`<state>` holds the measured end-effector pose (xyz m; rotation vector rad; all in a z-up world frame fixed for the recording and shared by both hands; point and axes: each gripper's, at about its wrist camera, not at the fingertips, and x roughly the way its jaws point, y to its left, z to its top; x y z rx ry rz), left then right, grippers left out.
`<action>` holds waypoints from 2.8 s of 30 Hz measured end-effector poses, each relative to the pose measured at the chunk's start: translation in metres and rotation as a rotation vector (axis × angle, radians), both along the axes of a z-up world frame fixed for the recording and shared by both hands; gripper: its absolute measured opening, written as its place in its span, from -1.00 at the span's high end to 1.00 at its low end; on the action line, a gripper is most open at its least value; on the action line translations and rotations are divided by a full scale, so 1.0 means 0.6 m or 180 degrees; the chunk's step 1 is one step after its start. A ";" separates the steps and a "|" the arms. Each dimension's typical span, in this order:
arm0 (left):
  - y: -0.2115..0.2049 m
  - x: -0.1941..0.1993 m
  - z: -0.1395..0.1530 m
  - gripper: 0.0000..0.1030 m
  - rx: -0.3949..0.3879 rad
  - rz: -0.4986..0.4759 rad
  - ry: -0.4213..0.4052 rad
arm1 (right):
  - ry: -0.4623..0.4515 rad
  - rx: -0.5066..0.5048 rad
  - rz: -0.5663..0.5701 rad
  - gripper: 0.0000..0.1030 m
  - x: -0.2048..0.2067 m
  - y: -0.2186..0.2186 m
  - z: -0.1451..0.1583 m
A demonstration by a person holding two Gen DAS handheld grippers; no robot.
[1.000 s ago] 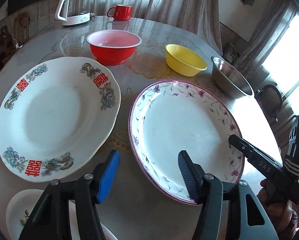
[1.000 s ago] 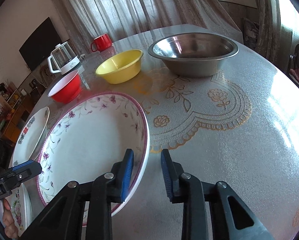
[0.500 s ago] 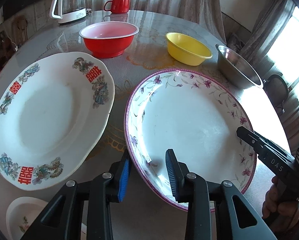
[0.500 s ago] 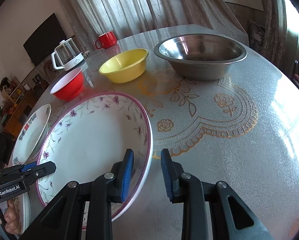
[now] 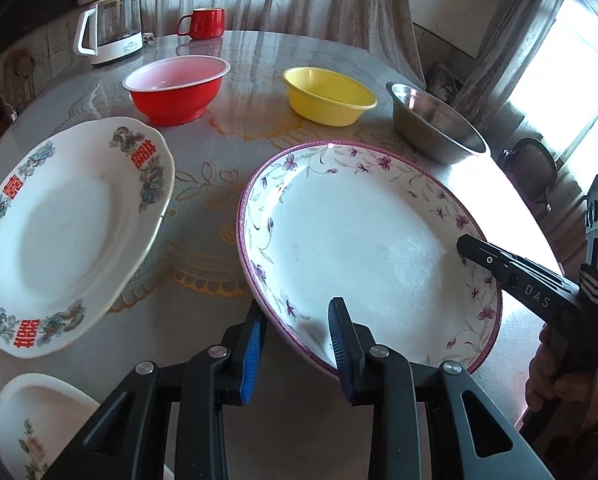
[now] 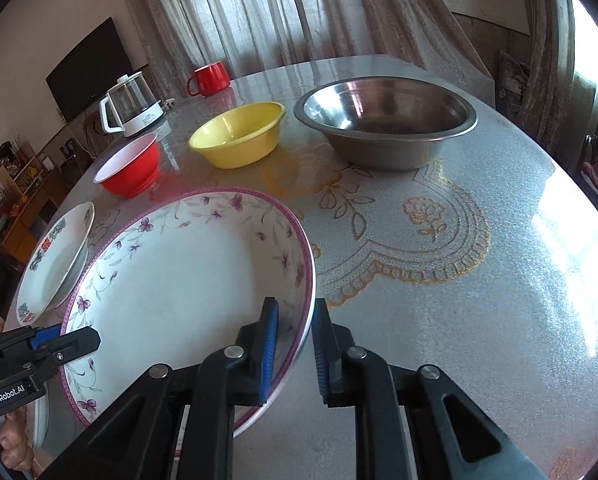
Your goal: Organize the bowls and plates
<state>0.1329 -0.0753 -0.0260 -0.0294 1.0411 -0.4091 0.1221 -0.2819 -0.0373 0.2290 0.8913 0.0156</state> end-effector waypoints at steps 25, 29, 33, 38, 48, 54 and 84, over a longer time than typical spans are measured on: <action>-0.024 -0.025 -0.009 0.38 -0.0084 -0.0005 0.0032 | 0.0143 0.0035 -0.0263 0.61 -0.018 -0.024 -0.005; -0.023 -0.027 -0.008 0.39 -0.0092 -0.0012 0.0023 | 0.0147 -0.0041 -0.0274 0.63 -0.017 -0.019 -0.003; -0.020 -0.036 -0.008 0.39 -0.0117 0.0006 0.0007 | 0.0149 -0.0079 -0.0287 0.63 -0.023 -0.013 -0.003; -0.019 -0.039 -0.004 0.39 -0.0152 0.0042 0.0000 | 0.0207 0.0057 -0.0313 0.62 -0.024 -0.018 -0.004; -0.007 -0.060 0.009 0.40 -0.0163 0.0052 -0.0179 | 0.0213 0.0046 -0.0364 0.58 -0.047 -0.004 -0.005; -0.007 -0.064 0.009 0.40 -0.0188 0.0080 -0.0190 | 0.0195 -0.0001 -0.0359 0.59 -0.062 0.006 -0.005; -0.001 -0.078 0.015 0.62 -0.0148 0.0099 -0.0370 | 0.0167 -0.0043 -0.0347 0.55 -0.091 0.018 0.008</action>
